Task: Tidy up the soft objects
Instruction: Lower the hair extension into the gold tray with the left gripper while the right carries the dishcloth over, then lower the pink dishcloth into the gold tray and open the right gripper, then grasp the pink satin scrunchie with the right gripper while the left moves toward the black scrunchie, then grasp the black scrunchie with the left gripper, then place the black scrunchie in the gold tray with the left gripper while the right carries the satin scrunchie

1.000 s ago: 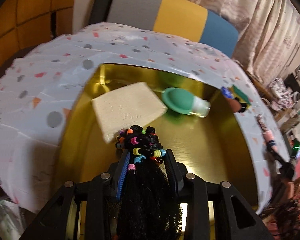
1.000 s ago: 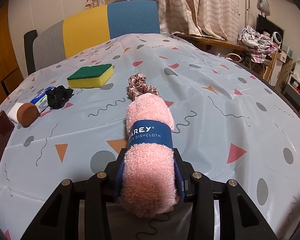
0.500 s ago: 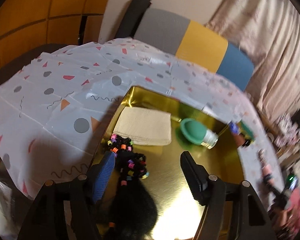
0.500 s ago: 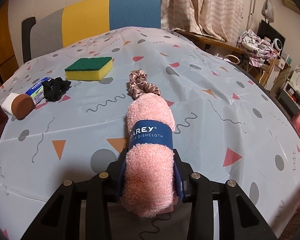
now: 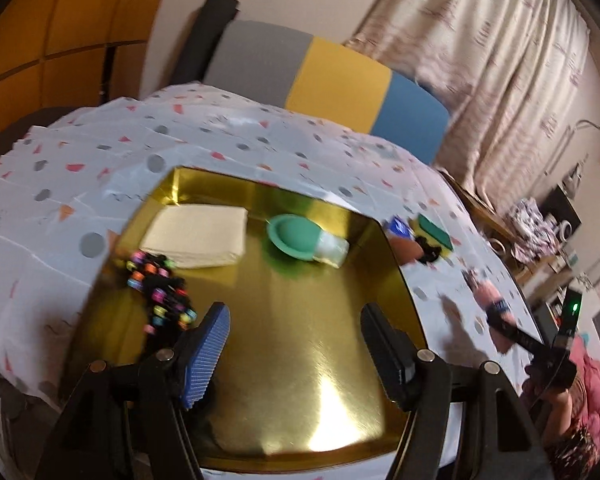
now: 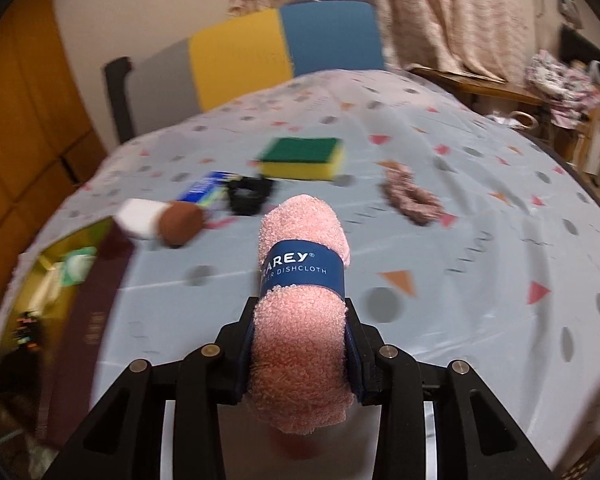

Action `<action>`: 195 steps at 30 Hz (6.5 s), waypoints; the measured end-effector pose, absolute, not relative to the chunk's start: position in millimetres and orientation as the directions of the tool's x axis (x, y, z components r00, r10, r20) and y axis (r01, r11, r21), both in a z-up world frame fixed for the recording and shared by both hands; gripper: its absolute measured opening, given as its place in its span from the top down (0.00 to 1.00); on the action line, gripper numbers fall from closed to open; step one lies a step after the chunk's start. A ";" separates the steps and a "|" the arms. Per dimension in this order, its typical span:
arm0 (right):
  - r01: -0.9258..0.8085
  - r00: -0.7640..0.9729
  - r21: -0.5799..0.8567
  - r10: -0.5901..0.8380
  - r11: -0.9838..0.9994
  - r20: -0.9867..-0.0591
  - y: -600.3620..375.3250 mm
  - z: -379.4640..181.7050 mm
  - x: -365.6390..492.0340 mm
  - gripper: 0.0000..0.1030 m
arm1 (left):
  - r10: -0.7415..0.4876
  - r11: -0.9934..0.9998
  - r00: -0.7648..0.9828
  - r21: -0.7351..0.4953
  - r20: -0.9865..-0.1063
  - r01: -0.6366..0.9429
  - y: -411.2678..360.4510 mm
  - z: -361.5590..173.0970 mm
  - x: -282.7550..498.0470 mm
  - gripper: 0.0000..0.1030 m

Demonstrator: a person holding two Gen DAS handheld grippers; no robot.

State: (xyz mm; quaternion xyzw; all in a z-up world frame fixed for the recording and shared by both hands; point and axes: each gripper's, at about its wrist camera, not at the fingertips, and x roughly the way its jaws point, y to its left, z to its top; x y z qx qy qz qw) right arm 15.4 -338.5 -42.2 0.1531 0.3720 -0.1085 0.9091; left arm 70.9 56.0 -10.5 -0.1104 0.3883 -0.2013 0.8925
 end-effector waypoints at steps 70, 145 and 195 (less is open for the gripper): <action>0.109 0.688 0.171 0.050 0.979 -0.724 -195.1 -29.3 59.3 0.31 | -0.547 0.837 0.546 -0.413 -0.635 0.358 30.3 -8.3 47.9 0.35; 0.522 0.636 0.177 -0.242 0.835 -0.733 -498.2 -99.1 107.3 0.77 | -0.392 0.825 0.471 -0.075 -0.790 0.560 -298.2 -23.8 173.1 0.30; 0.526 0.612 0.117 -0.280 0.842 -0.740 -491.7 -99.7 112.3 0.76 | -0.551 0.782 0.389 -0.294 -0.738 0.550 -218.9 -58.2 73.9 0.83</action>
